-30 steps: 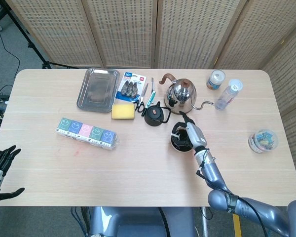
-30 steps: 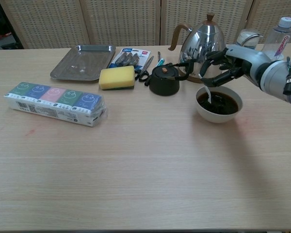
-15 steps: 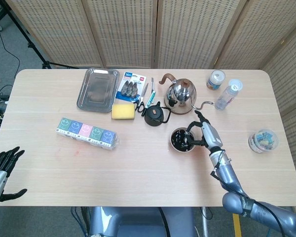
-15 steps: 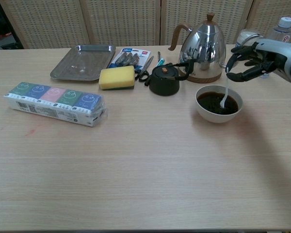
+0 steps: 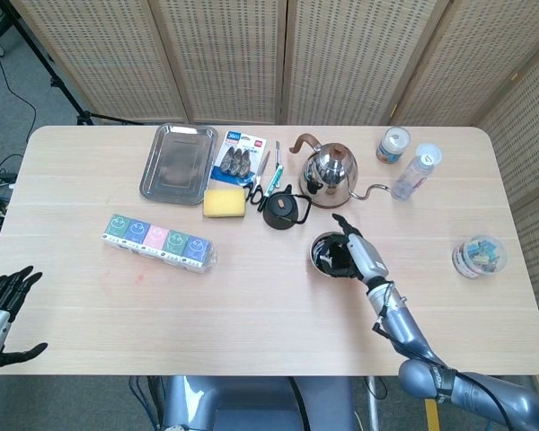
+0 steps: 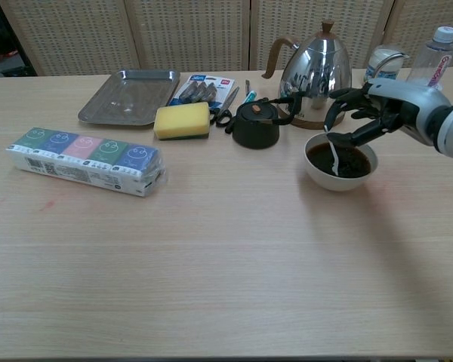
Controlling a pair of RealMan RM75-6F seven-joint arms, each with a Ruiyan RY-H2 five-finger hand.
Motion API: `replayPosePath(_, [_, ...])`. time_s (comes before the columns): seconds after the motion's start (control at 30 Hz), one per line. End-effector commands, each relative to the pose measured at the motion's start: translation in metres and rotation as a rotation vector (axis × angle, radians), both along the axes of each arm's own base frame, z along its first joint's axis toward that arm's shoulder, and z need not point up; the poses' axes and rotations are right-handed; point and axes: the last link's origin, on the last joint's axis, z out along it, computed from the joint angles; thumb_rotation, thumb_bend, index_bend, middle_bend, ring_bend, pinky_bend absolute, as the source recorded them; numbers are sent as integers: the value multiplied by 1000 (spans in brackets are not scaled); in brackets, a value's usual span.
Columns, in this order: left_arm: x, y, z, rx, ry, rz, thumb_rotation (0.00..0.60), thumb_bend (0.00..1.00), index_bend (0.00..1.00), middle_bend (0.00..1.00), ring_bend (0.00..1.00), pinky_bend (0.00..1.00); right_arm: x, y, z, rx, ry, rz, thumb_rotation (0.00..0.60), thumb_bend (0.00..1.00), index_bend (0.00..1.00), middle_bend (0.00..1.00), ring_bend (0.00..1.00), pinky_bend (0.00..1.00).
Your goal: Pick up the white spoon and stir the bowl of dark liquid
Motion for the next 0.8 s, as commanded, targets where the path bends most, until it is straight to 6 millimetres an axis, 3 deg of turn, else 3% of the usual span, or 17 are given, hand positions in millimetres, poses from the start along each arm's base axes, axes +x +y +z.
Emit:
replayPosePath(0.03, [-1,1,1,3,-3,2,600,0,0,0,0,0,7,-7,-7,0,2,15,600,569,621,0,0,0])
replayPosePath(0.2, [-2,1,3,5,-6,5,600,0,0,0,0,0,8,-24,-10,-32,6,-2,600,569,621,0,0,0])
replayPosePath(0.4, [-2,2,1,2,-2,9,600,0,0,0,0,0,-5,-34,5,-77,15,-37,600,569,621,0,0,0])
replayPosePath(0.8, [0,2,-2,2,12,11,600,0,0,0,0,0,-27,-12,24,-51,55,-41,600,569,621,0,0,0])
